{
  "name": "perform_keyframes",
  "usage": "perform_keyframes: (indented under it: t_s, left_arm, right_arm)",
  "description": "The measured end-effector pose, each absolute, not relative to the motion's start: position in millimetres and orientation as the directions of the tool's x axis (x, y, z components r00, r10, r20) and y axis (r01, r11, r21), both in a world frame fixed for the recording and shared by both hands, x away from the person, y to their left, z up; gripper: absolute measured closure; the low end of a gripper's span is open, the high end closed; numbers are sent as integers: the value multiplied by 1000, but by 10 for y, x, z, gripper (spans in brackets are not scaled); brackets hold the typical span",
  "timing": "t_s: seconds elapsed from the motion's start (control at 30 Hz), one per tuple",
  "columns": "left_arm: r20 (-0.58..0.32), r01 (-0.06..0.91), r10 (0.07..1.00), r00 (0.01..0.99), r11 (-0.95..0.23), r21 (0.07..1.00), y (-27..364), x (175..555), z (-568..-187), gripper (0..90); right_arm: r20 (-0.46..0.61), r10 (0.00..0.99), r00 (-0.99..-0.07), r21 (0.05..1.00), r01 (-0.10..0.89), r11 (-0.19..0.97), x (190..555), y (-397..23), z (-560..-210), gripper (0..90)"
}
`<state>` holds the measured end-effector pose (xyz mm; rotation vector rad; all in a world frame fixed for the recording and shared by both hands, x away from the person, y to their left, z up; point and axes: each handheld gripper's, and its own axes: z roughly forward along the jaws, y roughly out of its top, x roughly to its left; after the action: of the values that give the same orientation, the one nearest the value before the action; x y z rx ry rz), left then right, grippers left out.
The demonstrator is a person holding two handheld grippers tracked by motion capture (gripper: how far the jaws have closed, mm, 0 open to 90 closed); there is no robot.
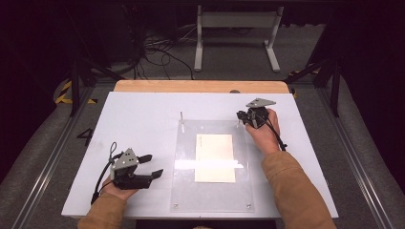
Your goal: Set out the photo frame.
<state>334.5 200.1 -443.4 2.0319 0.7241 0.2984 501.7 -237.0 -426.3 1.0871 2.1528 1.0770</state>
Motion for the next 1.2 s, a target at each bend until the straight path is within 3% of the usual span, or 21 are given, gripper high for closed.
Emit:
perform_keyframes:
  t_s: [1.0, 1.2]
  left_arm:
    - [-43, 356, 595, 802, -419, 835, 1973, 3326, -4442, 280]
    - [6, 301, 559, 829, -457, 837, 1900, 3290, -4443, 210]
  right_arm:
    - [134, 854, -502, 842, 512, 169, 5187, -2472, -4369, 862]
    - [173, 853, -492, 832, 537, 140, 5249, -2486, -4369, 861]
